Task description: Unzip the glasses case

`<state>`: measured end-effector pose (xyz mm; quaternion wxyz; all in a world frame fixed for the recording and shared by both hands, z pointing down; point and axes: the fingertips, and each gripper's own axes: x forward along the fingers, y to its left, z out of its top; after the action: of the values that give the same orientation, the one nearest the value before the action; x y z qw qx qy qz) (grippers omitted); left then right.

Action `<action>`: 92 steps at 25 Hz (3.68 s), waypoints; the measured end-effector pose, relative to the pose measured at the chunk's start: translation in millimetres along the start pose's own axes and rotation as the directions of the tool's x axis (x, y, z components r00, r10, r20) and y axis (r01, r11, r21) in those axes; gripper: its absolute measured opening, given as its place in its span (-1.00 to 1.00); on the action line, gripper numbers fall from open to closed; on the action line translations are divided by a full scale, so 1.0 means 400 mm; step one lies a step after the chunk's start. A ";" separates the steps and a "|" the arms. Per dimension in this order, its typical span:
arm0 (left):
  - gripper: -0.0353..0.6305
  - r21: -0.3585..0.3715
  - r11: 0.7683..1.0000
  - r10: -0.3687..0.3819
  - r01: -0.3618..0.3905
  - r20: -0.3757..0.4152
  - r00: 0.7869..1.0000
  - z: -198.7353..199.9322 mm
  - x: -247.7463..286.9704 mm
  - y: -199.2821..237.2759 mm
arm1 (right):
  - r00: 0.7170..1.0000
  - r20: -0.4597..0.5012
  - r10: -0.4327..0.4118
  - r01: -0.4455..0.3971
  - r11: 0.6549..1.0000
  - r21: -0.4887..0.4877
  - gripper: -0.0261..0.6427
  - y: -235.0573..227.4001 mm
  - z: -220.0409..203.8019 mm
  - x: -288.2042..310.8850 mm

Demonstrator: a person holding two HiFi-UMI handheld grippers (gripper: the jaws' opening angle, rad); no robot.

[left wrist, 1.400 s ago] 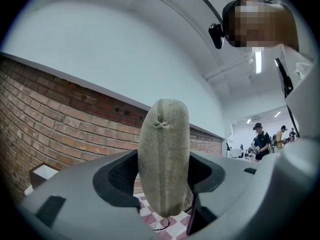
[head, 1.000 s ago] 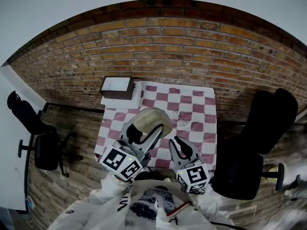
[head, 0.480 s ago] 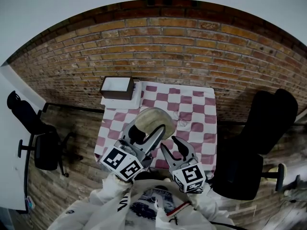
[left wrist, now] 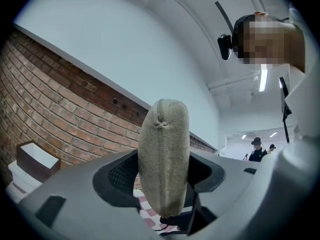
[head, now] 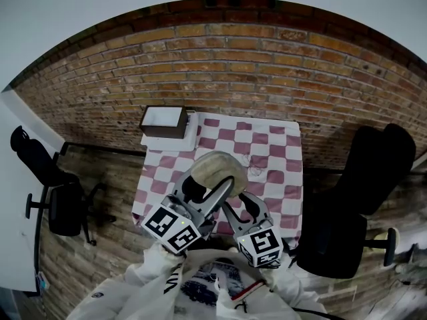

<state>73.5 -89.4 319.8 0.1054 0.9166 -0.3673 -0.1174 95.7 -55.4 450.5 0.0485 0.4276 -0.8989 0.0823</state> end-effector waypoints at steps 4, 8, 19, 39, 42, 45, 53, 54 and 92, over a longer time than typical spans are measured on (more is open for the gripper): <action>-0.06 -0.005 1.000 -0.001 0.001 0.000 1.000 -0.002 -0.001 -0.002 | 1.000 -0.006 -0.004 0.004 1.000 -0.006 -0.37 -0.002 -0.003 0.001; -0.06 -0.007 1.000 -0.004 0.004 -0.003 1.000 -0.002 0.002 -0.006 | 1.000 -0.007 -0.001 0.001 1.000 -0.008 -0.37 -0.002 -0.001 0.000; -0.06 -0.023 1.000 -0.014 0.014 -0.011 1.000 -0.013 0.009 -0.013 | 1.000 -0.018 -0.006 0.006 1.000 -0.012 -0.55 -0.006 -0.013 -0.007; -0.06 -0.030 0.999 -0.024 0.024 -0.021 0.999 -0.023 0.006 -0.024 | 1.000 -0.017 0.008 -0.009 1.000 -0.007 -0.77 0.014 -0.005 -0.008; -0.06 -0.028 0.999 -0.029 0.028 -0.026 0.999 -0.024 0.009 -0.026 | 1.000 -0.021 0.003 -0.004 1.000 -0.019 -0.81 0.012 -0.011 -0.012; -0.06 -0.030 0.999 -0.028 0.027 -0.025 0.999 -0.023 0.005 -0.024 | 1.000 -0.028 -0.008 0.008 1.000 -0.028 -0.83 0.005 -0.025 -0.015; -0.06 -0.064 0.998 -0.025 0.024 -0.006 1.000 -0.027 -0.003 -0.017 | 0.999 -0.025 0.020 -0.021 1.000 -0.018 -0.86 0.019 -0.019 -0.016; -0.06 -0.071 0.997 -0.025 0.025 -0.001 1.000 -0.028 -0.005 -0.015 | 0.999 -0.023 0.022 -0.022 1.000 -0.019 -0.86 0.020 -0.018 -0.016; -0.07 -0.172 0.985 -0.033 0.029 -0.022 0.999 -0.016 -0.110 0.139 | 0.989 -0.097 -0.113 0.093 0.977 -0.193 -0.87 0.078 -0.017 0.084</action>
<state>8.5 -97.3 347.4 0.1866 0.9112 -0.3401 -0.1389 50.5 -60.3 459.2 0.1412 0.4621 -0.8754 0.0171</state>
